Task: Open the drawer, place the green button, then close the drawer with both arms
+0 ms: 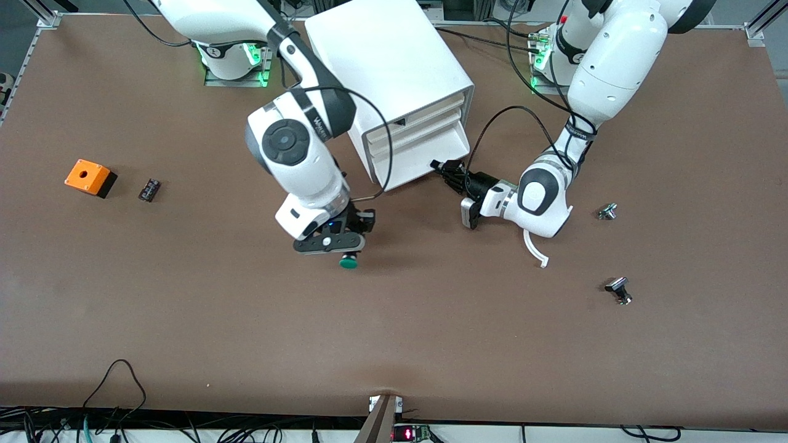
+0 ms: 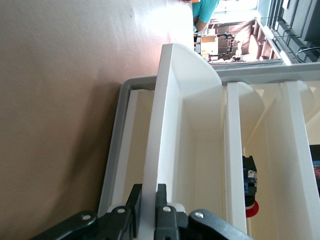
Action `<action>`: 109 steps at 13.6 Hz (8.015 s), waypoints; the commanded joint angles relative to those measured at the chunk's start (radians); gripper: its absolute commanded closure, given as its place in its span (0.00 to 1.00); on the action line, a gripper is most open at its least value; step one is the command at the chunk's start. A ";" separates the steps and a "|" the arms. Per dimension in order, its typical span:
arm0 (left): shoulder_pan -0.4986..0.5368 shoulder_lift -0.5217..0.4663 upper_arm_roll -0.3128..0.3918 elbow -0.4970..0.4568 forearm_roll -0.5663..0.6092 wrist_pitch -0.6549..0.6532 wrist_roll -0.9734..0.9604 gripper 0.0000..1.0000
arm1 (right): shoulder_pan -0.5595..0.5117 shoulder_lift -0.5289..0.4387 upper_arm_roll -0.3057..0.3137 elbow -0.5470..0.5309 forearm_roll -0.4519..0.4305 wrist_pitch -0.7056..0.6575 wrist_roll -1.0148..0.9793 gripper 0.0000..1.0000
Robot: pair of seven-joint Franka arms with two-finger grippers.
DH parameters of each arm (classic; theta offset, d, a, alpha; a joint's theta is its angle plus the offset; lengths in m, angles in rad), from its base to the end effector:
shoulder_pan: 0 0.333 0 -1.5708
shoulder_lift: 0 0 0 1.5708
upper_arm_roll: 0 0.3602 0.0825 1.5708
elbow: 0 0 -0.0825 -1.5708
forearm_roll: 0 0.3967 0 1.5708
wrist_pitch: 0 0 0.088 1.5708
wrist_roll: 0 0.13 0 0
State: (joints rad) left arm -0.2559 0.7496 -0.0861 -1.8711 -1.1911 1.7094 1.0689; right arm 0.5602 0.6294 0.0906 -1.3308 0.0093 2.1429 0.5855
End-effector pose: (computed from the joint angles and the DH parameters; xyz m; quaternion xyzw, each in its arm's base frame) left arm 0.5225 -0.2992 0.1325 0.7547 -0.2339 -0.1685 0.5893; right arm 0.6359 0.4639 0.3910 -0.9951 -0.0193 -0.0580 0.0779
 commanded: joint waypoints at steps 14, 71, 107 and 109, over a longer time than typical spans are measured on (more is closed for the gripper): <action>0.047 -0.048 0.049 0.216 0.381 0.016 -0.226 0.00 | 0.351 0.110 -0.015 0.001 -0.026 -0.035 0.493 1.00; -0.279 -0.076 -0.087 0.283 0.944 0.036 -2.107 0.03 | -0.628 -0.662 0.067 -0.294 -0.055 -0.483 -0.464 0.00; -0.043 -0.387 -0.076 0.451 1.371 -0.278 -1.387 0.22 | -0.629 -0.640 0.072 -0.225 -0.043 -0.520 -0.441 0.00; -0.004 -0.526 -0.086 0.365 1.361 -0.289 -1.336 0.28 | -0.631 -0.639 0.071 -0.225 -0.043 -0.520 -0.443 0.00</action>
State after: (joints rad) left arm -0.3009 0.3839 -0.1569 -1.3723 0.1578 1.4170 -0.3368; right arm -0.0558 -0.0201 0.1522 -1.5812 -0.0340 1.6373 0.1514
